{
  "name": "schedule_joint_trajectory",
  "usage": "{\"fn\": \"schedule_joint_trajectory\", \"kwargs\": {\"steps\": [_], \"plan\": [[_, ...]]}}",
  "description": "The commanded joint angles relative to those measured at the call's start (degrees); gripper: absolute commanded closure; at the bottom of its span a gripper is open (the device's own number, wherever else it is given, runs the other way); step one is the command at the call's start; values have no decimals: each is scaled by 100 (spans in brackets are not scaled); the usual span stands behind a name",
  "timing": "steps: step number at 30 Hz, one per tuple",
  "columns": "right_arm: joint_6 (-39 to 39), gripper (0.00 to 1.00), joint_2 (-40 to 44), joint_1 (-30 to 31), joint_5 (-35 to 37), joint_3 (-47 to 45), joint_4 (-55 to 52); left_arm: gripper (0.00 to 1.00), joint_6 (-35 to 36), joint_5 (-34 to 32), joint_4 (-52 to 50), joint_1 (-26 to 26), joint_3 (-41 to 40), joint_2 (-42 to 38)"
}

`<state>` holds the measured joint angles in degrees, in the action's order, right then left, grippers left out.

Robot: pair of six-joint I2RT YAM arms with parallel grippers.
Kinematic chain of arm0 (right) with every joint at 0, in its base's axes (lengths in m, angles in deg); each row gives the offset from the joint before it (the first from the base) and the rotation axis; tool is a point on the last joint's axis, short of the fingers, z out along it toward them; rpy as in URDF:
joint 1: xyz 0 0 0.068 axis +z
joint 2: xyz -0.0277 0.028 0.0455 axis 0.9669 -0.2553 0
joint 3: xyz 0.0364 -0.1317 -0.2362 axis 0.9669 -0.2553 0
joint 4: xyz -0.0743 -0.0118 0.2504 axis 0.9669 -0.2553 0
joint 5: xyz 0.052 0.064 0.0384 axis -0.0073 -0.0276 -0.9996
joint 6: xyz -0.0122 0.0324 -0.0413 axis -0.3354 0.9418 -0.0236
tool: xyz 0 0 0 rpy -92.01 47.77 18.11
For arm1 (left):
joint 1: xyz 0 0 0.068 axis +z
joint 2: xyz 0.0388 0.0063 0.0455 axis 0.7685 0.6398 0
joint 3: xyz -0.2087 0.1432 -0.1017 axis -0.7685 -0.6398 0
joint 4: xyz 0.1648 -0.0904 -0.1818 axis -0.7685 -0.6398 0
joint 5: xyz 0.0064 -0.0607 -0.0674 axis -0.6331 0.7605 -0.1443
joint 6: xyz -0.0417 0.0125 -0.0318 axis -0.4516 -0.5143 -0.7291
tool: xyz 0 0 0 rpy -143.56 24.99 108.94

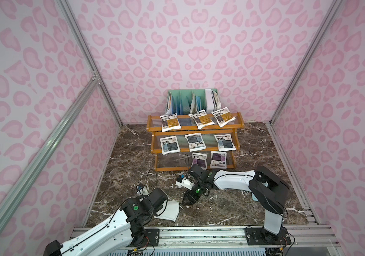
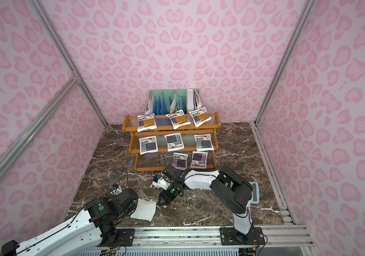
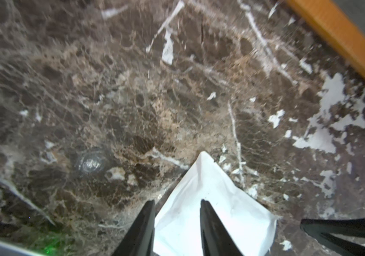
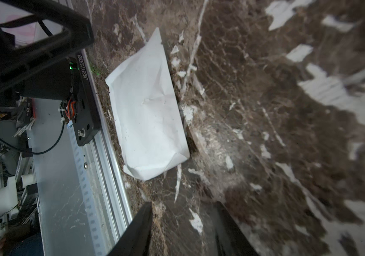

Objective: Place the bagged coffee beans on the shelf by color
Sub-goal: Pick up the bagged coffee beans at the center of the board.

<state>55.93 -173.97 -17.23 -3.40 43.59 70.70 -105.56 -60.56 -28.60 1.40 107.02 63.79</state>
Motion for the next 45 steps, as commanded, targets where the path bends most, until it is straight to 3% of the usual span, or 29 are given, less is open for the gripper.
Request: {"fn": "schedule_joint_trajectory", "kwargs": {"steps": [1,15,17,19,21,24,28,34,38,41,45], "plan": [[-173,53,-200,21,-268,18,49,64,-168,551,252,4,-84,194],[-261,56,-755,232,-414,430,183,67,-439,897,1000,4,-730,541],[-175,65,-771,236,-370,430,312,67,-398,897,1050,4,-707,617],[-112,85,-711,232,-209,399,438,67,-372,884,1060,4,-669,681],[-76,98,-548,224,123,309,515,66,-390,849,1031,4,-630,689],[-132,100,-177,189,787,150,456,52,-599,717,765,-1,-399,566],[-377,100,616,187,2198,-230,249,32,-334,383,628,4,204,189],[-591,100,1901,318,4443,-1028,-79,16,-101,97,508,213,1048,-173],[-911,100,2552,791,5978,-1506,24,20,-167,583,1044,427,1202,-31],[-1618,100,2851,1376,7228,-1962,525,30,-444,1255,1626,549,1135,360],[-2706,100,3080,1925,8365,-2496,1449,29,-543,1591,1931,573,1294,768]]}}
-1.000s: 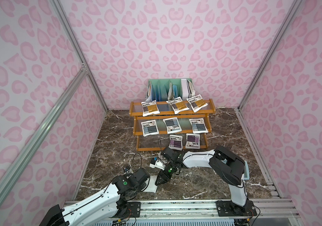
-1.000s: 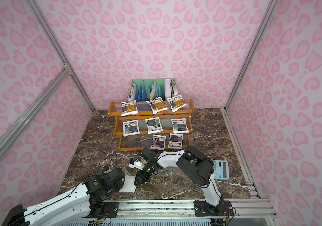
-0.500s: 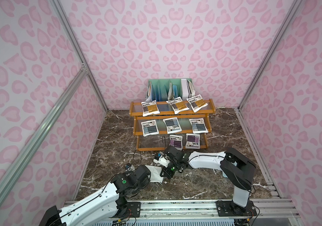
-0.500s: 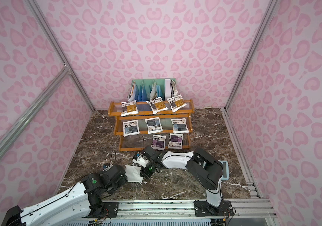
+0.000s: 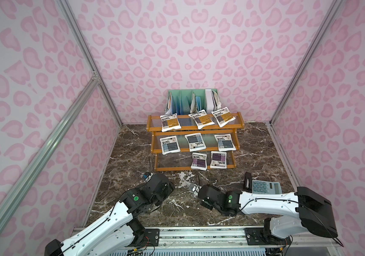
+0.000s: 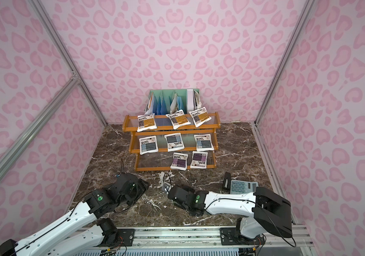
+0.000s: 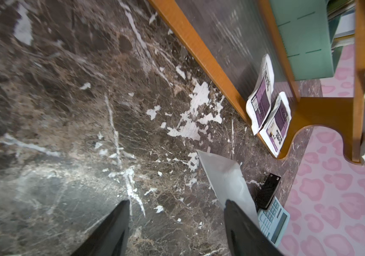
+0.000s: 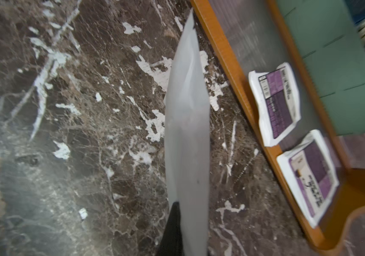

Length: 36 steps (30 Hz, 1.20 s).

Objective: Place the bagged coffee beans on the shelf by color
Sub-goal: Pick up the bagged coffee beans at the center of the board.

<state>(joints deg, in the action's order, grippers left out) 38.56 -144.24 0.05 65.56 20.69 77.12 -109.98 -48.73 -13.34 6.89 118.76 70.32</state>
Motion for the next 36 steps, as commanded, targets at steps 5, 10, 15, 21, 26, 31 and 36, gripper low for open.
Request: {"fn": "schedule_joint_trajectory", "kwargs": {"steps": [5,10,15,21,26,31,36], "plan": [[-1806,100,317,513,1760,-447,1497,29,120,560,515,188,297,249],[-2189,100,358,787,1699,-418,1903,28,68,886,1133,234,123,563],[-2275,100,264,967,1618,-225,1927,28,5,954,1645,233,63,808],[-2222,100,161,1017,1625,-156,1869,49,271,967,1683,256,161,842],[-2162,100,134,1017,1819,-199,1951,86,339,999,1493,290,76,626],[-2072,100,163,1012,1819,-198,1954,100,377,739,1156,293,1,357],[-1197,65,137,876,1811,38,1326,100,278,170,589,297,77,253]]}}
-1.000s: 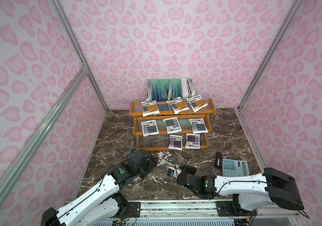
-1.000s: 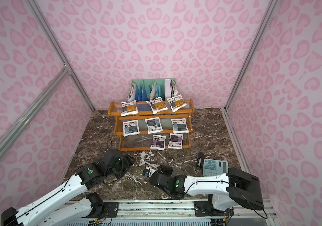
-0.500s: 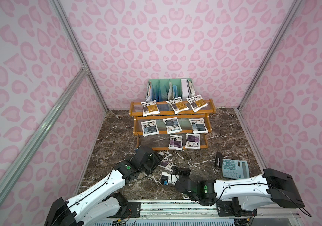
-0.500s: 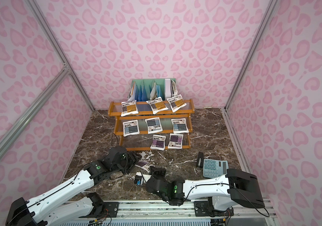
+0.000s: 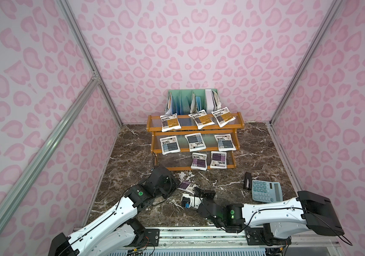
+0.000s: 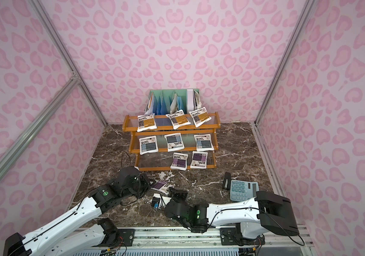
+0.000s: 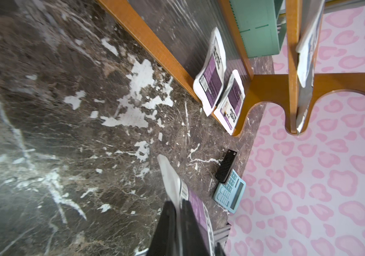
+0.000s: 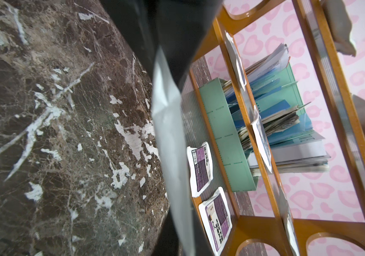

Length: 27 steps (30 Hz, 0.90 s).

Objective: Place the bagged coffee beans on the shelf by color
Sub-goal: Pick up the bagged coffee beans at the center of the board, then place the bagged coffee beans on the shelf.

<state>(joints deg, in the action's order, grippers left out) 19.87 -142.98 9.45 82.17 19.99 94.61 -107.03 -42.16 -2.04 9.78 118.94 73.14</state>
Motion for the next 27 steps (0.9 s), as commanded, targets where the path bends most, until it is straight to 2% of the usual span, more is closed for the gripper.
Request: {"fn": "schedule_joint_trajectory", "kwargs": {"steps": [1,3,8,12,15,21,27], "plan": [[959,59,72,-125,61,131,-621,100,-58,-663,-641,7,70,-43],[1405,55,241,-211,-77,104,-884,100,-220,-1024,-756,8,51,-93],[2267,54,999,-541,-492,13,-1428,100,-409,-2053,-364,3,-268,-432],[2517,55,1564,-845,-829,-107,-1521,100,-209,-2765,-16,6,-386,-480],[2494,55,1929,-1062,-1072,-245,-1449,100,-93,-3063,634,9,-600,-434],[2600,56,2142,-1255,-1374,-161,-1720,100,-197,-3661,2841,1,-1504,-209],[2617,58,2122,-1253,-1448,-109,-1940,100,203,-4489,5338,-177,-2043,702]]}}
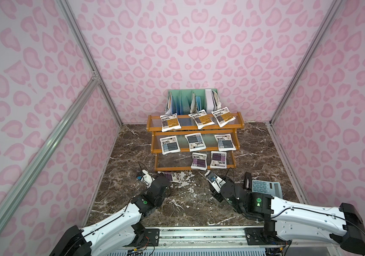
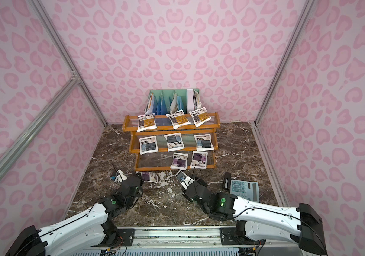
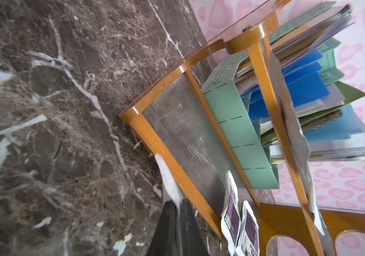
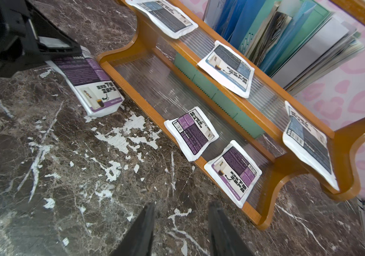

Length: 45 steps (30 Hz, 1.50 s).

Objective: Place the bagged coffee beans on the shelf by color
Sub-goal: Place the bagged coffee beans on the shelf.

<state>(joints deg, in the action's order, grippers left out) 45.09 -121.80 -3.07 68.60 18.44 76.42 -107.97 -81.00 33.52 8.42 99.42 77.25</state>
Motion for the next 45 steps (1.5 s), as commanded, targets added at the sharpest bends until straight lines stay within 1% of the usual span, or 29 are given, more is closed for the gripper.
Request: {"fn": "schedule_joint_trajectory", "kwargs": {"steps": [1,4,6,10,12,14,15,16,19,21,23,26,30,31,32,33,34,35,38,45], "plan": [[102,58,16,-1,-99,54,-163,100,389,-650,2128,-53,-101,482],[136,59,49,1,-99,41,-268,100,496,-628,2935,-68,-80,1085],[147,59,83,-3,-91,21,-324,100,334,-643,3354,-99,-45,1536],[222,60,180,2,-82,-31,-475,100,288,-834,4801,-165,-71,2703],[265,60,247,2,-69,-44,-554,100,509,-810,5704,-180,11,3340],[304,60,318,-8,-64,-68,-639,100,1017,-805,6858,-212,165,4155],[318,60,358,-3,-51,-77,-676,100,603,-1024,6936,-257,296,4480],[351,60,416,-4,-21,-92,-680,100,351,-1124,6929,-282,394,4713],[370,60,549,-9,0,-114,-673,100,348,-1287,6927,-347,604,5106],[417,61,587,-16,24,-79,-710,100,184,-1353,6931,-355,655,5295],[446,61,575,-16,11,-53,-733,100,180,-1516,6929,-373,670,5401],[457,61,503,-16,-29,-13,-772,100,425,-1827,6927,-381,730,5464],[467,63,413,-16,-73,53,-827,99,608,-1985,6929,-375,899,5563],[489,64,395,-16,-88,92,-862,92,591,-1995,6929,-377,954,5616],[498,64,394,-24,-105,112,-883,80,569,-1999,6927,-375,991,5666],[518,65,388,-17,-132,132,-910,51,548,-1998,6927,-380,1039,5706],[550,65,403,-15,-142,165,-943,3,553,-2023,6927,-377,1067,5733],[583,66,421,-15,-164,191,-982,2,558,-2053,6926,-376,1071,5743],[686,66,440,-18,-251,280,-1150,2,592,-2139,6929,-373,1007,5681],[865,64,422,-17,-789,344,-1196,2,1100,-2095,6927,-439,651,5161]]}}
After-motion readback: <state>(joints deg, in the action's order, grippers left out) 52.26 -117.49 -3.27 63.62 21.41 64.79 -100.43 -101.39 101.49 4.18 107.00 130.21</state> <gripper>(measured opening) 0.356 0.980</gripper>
